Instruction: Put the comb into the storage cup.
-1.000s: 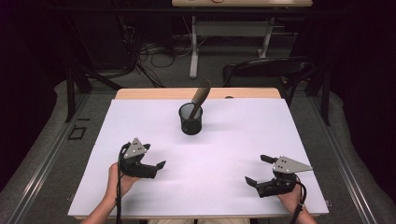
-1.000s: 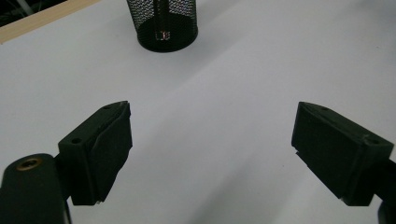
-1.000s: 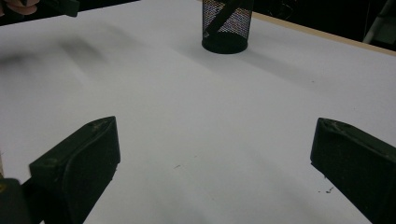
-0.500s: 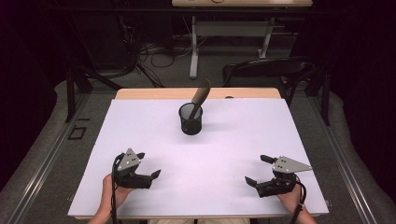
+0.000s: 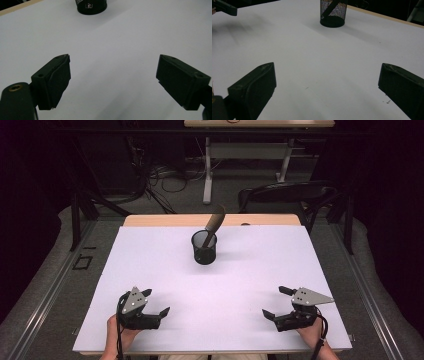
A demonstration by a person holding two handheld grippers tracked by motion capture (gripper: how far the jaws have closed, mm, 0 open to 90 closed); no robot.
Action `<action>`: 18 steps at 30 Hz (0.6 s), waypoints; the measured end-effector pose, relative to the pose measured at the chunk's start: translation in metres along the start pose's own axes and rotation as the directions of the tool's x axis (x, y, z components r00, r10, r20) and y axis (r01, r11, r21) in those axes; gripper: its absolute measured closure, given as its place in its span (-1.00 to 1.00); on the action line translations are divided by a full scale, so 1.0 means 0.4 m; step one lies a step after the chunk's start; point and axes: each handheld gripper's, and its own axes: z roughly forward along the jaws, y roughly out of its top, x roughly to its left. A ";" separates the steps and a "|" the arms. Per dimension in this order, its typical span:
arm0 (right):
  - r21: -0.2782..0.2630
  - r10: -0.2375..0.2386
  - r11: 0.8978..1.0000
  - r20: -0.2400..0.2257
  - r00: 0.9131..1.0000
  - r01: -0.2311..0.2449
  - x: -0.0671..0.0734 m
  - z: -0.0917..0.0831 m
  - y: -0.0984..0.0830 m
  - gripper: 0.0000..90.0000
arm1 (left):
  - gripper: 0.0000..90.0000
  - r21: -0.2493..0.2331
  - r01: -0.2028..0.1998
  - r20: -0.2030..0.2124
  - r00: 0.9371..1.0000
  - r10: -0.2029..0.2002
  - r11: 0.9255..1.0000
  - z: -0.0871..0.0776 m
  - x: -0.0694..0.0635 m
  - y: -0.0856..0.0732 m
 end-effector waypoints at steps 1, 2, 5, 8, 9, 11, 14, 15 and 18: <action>0.000 0.000 1.000 0.000 1.000 0.000 0.000 0.000 0.000 -0.97 | -0.72 0.000 0.002 0.000 1.000 -0.002 1.000 -0.001 0.000 -0.002; -0.001 0.002 1.000 0.000 1.000 -0.002 0.000 0.001 0.000 -0.97 | -0.72 -0.002 0.004 -0.001 1.000 -0.004 1.000 -0.002 -0.001 -0.004; 0.003 0.000 1.000 0.000 1.000 0.000 0.002 0.000 -0.001 -0.97 | -0.72 -0.008 0.008 -0.008 1.000 -0.008 1.000 -0.005 -0.003 -0.008; 0.005 0.000 1.000 0.003 1.000 0.000 0.003 -0.002 -0.002 -0.97 | -0.72 -0.006 0.001 -0.012 1.000 -0.001 1.000 -0.007 -0.006 -0.011; 0.007 -0.001 1.000 0.004 1.000 0.001 0.002 -0.003 -0.003 -0.98 | -0.72 -0.008 0.001 -0.010 1.000 -0.001 1.000 -0.006 -0.007 -0.012; 0.004 0.006 1.000 0.005 1.000 -0.006 0.001 -0.004 -0.004 -0.97 | -0.72 -0.002 -0.004 -0.012 1.000 0.004 1.000 -0.004 -0.007 -0.012; -0.003 0.005 1.000 0.008 1.000 -0.005 0.001 -0.004 -0.004 -0.97 | -0.72 -0.003 0.000 -0.012 1.000 -0.001 1.000 -0.003 -0.004 -0.011; -0.003 0.004 1.000 0.008 1.000 -0.004 0.001 -0.004 -0.004 -0.97 | -0.72 -0.004 -0.002 -0.010 1.000 0.002 1.000 -0.003 -0.002 -0.011; 0.007 0.002 1.000 0.005 1.000 -0.002 0.000 -0.004 -0.004 -0.98 | -0.72 -0.004 0.003 -0.008 1.000 -0.003 1.000 0.000 -0.002 -0.012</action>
